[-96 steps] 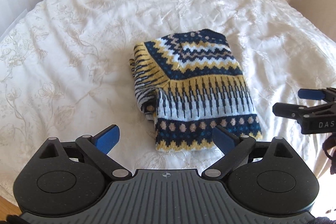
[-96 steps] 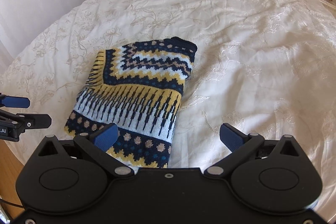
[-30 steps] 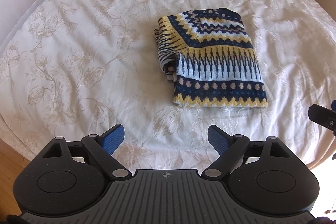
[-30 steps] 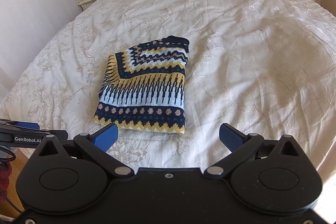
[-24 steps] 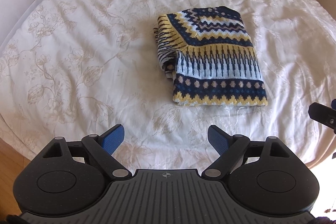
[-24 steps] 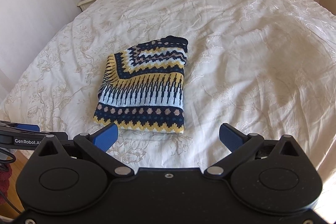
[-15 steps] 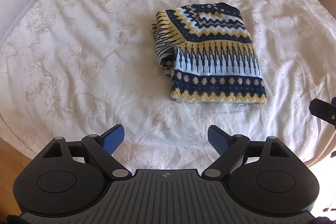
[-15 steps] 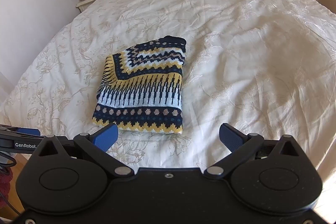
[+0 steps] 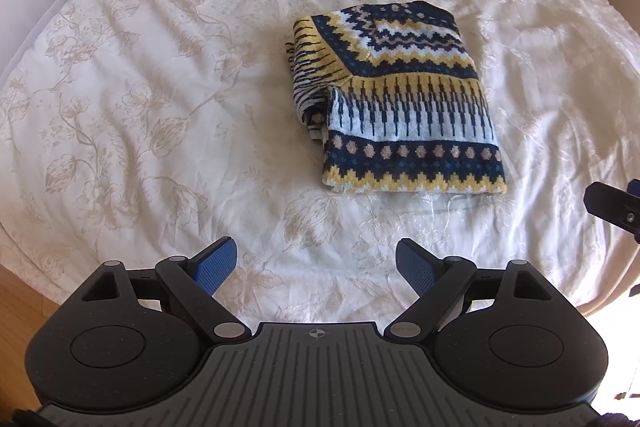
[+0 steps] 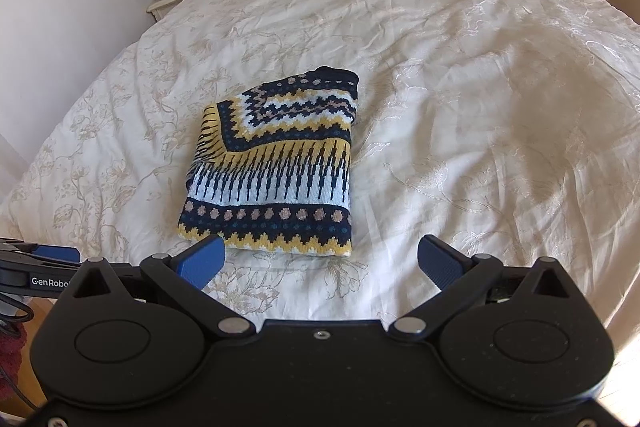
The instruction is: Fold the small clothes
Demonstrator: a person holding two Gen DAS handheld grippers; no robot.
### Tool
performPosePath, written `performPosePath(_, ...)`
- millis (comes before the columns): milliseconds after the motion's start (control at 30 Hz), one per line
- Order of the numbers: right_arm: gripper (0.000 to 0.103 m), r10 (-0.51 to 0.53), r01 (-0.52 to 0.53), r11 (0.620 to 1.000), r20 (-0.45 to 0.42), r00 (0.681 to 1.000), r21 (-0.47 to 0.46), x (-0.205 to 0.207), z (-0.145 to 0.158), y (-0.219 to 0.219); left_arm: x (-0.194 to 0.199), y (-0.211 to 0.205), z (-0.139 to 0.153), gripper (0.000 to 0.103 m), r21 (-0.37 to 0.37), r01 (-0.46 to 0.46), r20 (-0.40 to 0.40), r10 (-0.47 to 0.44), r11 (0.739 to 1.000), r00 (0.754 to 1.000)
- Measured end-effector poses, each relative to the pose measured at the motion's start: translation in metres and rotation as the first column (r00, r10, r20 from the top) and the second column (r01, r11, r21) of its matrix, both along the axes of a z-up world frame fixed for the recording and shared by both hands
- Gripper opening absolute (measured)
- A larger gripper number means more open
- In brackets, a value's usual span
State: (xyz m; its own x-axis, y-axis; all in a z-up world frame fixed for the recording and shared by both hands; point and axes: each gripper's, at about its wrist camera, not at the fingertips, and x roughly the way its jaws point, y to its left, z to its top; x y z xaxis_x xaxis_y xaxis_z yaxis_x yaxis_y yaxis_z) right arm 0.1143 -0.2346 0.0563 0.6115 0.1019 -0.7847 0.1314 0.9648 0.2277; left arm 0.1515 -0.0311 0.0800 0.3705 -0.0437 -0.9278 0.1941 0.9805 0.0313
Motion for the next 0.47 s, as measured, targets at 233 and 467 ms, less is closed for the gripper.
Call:
performPosePath(233,0.102,0.0,0.0,1.0,-0.002,1.0,0.001,0.002,-0.0003,-0.0003,0.002,-0.001,-0.0013,0.087,0.001,0.005,-0.008,-0.005,1.0,1.0)
performPosePath(467,0.102,0.004,-0.004,1.0,-0.014,1.0,0.004,0.0087,-0.0055,-0.0001,0.0044,-0.0021,-0.0029,0.087,0.003,0.012,-0.004,-0.012,1.0,1.0)
